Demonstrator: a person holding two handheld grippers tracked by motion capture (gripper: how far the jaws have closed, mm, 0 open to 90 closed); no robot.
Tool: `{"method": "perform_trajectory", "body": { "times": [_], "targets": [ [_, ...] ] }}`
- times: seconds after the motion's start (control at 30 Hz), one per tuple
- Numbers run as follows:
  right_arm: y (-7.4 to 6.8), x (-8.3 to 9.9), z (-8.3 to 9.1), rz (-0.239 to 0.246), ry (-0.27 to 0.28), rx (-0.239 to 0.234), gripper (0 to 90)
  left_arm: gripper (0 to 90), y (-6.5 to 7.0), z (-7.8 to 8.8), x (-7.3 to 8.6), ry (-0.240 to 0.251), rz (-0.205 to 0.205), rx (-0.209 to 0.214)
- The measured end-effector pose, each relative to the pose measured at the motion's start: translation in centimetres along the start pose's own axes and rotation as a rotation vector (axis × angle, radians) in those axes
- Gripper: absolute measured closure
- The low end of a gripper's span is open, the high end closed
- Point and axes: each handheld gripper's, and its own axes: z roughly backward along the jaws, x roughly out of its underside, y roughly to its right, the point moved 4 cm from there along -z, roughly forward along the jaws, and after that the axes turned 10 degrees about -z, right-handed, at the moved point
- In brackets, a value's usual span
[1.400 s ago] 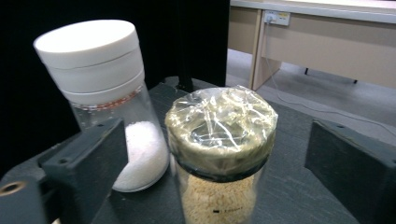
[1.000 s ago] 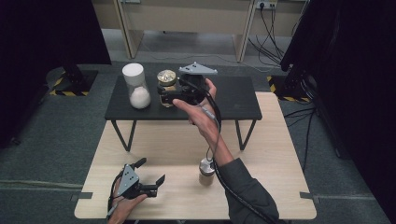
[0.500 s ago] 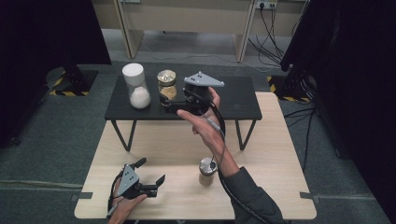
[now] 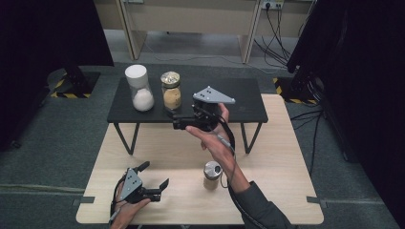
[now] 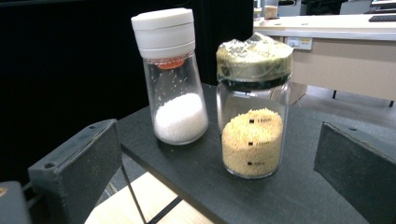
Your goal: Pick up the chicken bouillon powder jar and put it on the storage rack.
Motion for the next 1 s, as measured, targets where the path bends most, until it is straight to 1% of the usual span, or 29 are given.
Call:
{"method": "perform_trajectory", "body": {
  "times": [0.2, 0.4, 0.6, 0.87, 1.0],
  "targets": [
    [0.0, 1.0, 0.7, 0.013, 0.003, -0.007, 1.0, 2.0, 0.0, 0.0, 0.0, 0.000, 0.000, 0.000],
    [0.2, 2.0, 1.5, 0.016, 0.008, -0.012, 1.0, 2.0, 0.0, 0.0, 0.0, 0.001, 0.001, 0.000],
    [0.4, 3.2, 2.0, 0.004, 0.012, -0.024, 1.0, 2.0, 0.0, 0.0, 0.0, 0.002, 0.001, 0.000],
    [0.6, 4.6, 3.0, 0.003, 0.020, -0.033, 1.0, 2.0, 0.0, 0.0, 0.0, 0.000, 0.001, 0.000],
    [0.6, 5.2, 3.5, 0.016, 0.025, -0.030, 1.0, 2.0, 0.0, 0.0, 0.0, -0.001, 0.001, 0.000]
  ]
}}
